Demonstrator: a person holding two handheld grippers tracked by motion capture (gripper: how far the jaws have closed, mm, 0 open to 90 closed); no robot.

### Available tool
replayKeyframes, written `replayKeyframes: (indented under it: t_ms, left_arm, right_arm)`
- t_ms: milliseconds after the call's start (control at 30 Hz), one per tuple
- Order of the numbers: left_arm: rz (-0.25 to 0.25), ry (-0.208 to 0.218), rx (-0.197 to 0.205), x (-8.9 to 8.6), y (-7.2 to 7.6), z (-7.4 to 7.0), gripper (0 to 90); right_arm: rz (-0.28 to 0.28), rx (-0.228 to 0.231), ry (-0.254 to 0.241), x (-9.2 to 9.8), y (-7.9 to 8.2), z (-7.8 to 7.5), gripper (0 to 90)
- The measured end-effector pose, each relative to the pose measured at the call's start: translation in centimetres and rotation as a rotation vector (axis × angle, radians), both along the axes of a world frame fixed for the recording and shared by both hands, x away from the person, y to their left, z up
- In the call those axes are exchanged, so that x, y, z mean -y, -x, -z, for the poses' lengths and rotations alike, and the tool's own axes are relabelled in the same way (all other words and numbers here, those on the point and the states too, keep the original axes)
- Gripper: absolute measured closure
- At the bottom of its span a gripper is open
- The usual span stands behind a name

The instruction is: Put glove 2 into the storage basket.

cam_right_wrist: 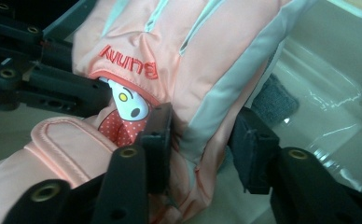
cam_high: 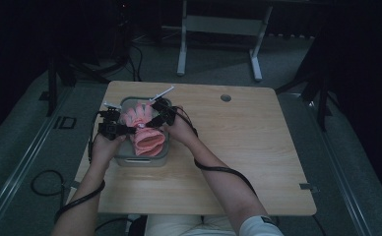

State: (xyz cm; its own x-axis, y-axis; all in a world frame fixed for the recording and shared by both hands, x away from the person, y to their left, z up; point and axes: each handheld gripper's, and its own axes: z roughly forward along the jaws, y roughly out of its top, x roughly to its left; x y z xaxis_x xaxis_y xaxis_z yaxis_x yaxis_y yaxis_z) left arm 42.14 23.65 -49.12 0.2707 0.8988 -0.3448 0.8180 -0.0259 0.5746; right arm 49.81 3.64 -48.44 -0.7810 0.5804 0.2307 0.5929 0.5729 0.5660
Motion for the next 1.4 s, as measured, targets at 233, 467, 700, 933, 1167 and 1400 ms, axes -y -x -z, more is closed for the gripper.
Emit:
replayKeyframes:
  t_ms: [233, 467, 700, 933, 1167, 1400]
  left_arm:
    - [-0.015, -0.033, 0.048, -0.3, 0.3, -1.0, 45.3]
    - [-0.048, 0.017, 0.108, -0.9, 0.6, -1.3, 38.2]
    - [-0.037, 0.013, 0.157, -0.7, 1.2, -2.7, 38.3]
    - [-0.008, -0.034, 0.186, 0.2, 1.9, -3.8, 38.3]
    - [0.032, -0.037, 0.214, 1.6, 2.9, -5.1, 38.3]
    - [0.106, -0.002, 0.231, 2.8, 4.1, -6.1, 26.3]
  right_arm:
    - [0.021, -0.018, -0.055, 0.7, -0.3, -1.1, 51.3]
    - [0.014, 0.003, -0.070, 0.6, 0.1, -2.0, 49.6]
    - [0.007, 0.015, -0.080, 0.9, 0.3, -2.8, 49.7]
    - [-0.010, 0.034, -0.103, 1.6, 0.6, -4.1, 48.0]
    - [-0.016, 0.064, -0.126, 3.1, 1.2, -5.2, 44.5]
    - [-0.061, 0.089, -0.134, 4.5, 2.4, -6.0, 37.6]
